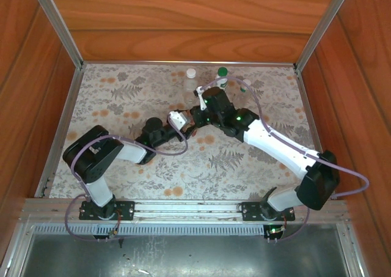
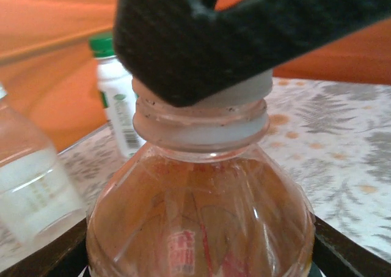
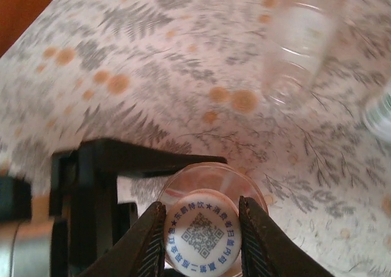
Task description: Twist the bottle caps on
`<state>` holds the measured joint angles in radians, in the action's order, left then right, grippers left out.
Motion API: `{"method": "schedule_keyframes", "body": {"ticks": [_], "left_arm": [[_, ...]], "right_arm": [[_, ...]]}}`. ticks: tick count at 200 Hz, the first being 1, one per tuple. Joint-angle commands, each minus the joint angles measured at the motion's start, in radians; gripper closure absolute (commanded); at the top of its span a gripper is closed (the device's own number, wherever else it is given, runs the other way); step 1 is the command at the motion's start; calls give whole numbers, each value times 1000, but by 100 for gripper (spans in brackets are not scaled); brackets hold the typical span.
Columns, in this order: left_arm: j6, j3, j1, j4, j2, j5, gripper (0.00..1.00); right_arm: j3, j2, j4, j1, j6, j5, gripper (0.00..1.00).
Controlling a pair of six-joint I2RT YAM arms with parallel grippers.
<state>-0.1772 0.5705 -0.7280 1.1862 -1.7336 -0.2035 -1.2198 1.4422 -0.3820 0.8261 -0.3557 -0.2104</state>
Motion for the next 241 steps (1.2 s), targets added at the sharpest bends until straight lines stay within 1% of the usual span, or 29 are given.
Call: {"method": "schedule_keyframes", "body": {"ticks": [1,17,26,37,50,60,71,90,108,114,124,147,174,217,241], "left_arm": [[-33,26,-12,102,22,156,34],[-27,-4,-8,101,37,122,34],[-23,-22,-2,99,44,96,34],[-18,-45,11,97,49,29,34],[-7,-73,29,93,53,-61,34],[-1,-92,43,89,60,-136,34],[-14,-110,51,83,65,-209,33],[-115,-135,52,66,70,-325,34],[-220,-150,49,45,79,-389,34],[-253,-155,46,35,85,-398,34],[-307,-158,38,10,94,-396,34],[-389,-161,30,-43,115,-373,34],[-399,-162,29,-60,126,-390,34],[-387,-161,27,-68,126,-412,34],[-384,-158,26,-68,122,-420,34]], "right_arm": [[-7,17,-72,7,-221,-90,91],[25,-31,6,-2,-35,1,68],[48,-67,42,-7,59,42,58],[69,-113,62,-24,172,117,49],[97,-171,72,-41,286,189,43],[118,-214,73,-51,386,259,41],[143,-260,67,-56,504,322,36],[163,-318,1,-56,768,437,36],[127,-327,-172,-55,1058,538,39],[103,-317,-235,-52,1135,547,40],[55,-293,-321,-48,1204,519,42],[-28,-233,-455,-21,1337,416,43],[-52,-188,-476,16,1455,325,44],[-103,-89,-487,70,1524,208,47],[-118,-50,-489,89,1538,205,49]]}}
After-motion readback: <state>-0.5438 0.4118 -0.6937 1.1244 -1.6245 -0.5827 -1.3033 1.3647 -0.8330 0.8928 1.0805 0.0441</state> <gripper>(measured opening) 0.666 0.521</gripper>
